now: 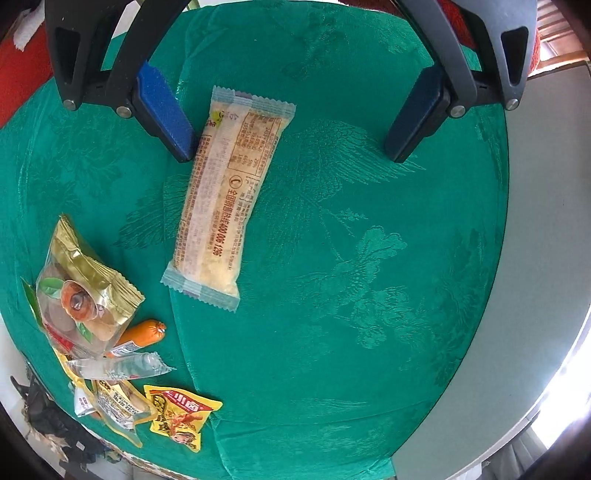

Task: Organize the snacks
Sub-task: 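Lower the left tool over the cream wafer bar while the right tool reaches the yellow bag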

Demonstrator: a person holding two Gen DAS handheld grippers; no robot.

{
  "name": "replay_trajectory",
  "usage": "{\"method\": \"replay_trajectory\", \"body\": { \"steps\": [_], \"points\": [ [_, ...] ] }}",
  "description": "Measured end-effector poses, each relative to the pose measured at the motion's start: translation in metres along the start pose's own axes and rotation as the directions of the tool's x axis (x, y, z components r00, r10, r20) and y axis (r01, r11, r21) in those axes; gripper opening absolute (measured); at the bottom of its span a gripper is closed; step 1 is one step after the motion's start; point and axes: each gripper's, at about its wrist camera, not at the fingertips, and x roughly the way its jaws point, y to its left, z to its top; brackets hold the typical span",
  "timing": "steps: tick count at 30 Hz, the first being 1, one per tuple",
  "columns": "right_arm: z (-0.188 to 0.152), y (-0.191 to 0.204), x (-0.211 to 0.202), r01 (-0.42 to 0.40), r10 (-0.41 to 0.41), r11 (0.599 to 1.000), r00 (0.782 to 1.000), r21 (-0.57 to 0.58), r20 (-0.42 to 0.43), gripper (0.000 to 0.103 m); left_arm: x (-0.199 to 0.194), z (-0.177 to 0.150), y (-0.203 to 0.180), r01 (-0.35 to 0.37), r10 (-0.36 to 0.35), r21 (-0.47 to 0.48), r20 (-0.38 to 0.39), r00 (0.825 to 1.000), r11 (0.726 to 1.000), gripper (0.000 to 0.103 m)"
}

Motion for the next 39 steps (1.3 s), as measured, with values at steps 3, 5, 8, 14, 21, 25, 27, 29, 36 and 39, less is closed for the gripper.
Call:
{"method": "replay_trajectory", "body": {
  "steps": [3, 5, 8, 14, 21, 25, 27, 29, 36, 39],
  "points": [
    [0.0, 0.002, -0.002, 0.001, -0.001, 1.0, 1.0, -0.012, 0.007, 0.1, -0.015, 0.005, -0.013, 0.016, -0.021, 0.094, 0.053, 0.998, 0.995, 0.088],
    [-0.001, 0.002, -0.002, 0.001, -0.001, 1.0, 1.0, -0.008, 0.004, 0.1, -0.021, 0.011, -0.014, 0.022, -0.033, 0.119, 0.09, 0.995, 0.993, 0.065],
    [-0.002, 0.002, -0.003, 0.004, -0.004, 1.0, 1.0, -0.009, -0.005, 0.1, -0.026, 0.032, 0.0, 0.019, -0.029, 0.087, 0.119, 0.992, 0.996, 0.029],
    [-0.002, 0.0, -0.001, 0.009, -0.009, 1.0, 1.0, -0.017, -0.024, 0.1, -0.02, 0.05, 0.042, 0.045, -0.029, -0.078, 0.198, 0.98, 0.996, 0.035],
    [-0.011, -0.009, 0.024, -0.033, 0.039, 0.998, 0.989, 0.048, -0.141, 0.1, 0.003, 0.013, 0.027, -0.025, 0.046, -0.079, 0.277, 0.96, 0.997, 0.097],
    [-0.019, -0.016, 0.042, -0.057, 0.079, 0.993, 0.972, 0.103, -0.222, 0.1, 0.006, 0.005, 0.03, -0.021, 0.049, -0.086, 0.34, 0.939, 0.996, 0.103],
    [-0.012, -0.026, 0.053, -0.077, 0.109, 0.988, 0.964, 0.136, -0.244, 0.1, 0.006, 0.002, 0.03, -0.021, 0.049, -0.083, 0.353, 0.934, 0.996, 0.103],
    [0.005, -0.033, 0.071, -0.102, 0.132, 0.987, 0.957, 0.128, -0.257, 0.1, 0.007, 0.001, 0.03, -0.02, 0.048, -0.078, 0.376, 0.925, 0.997, 0.103],
    [0.061, -0.027, 0.194, -0.185, 0.196, 0.98, 0.859, 0.072, -0.473, 0.1, 0.007, -0.005, 0.029, -0.022, 0.051, -0.074, 0.414, 0.909, 0.997, 0.103],
    [0.071, -0.018, 0.236, -0.157, 0.19, 0.982, 0.838, 0.107, -0.512, 0.097, 0.007, -0.008, 0.028, -0.023, 0.052, -0.074, 0.419, 0.907, 0.997, 0.103]
  ]
}}
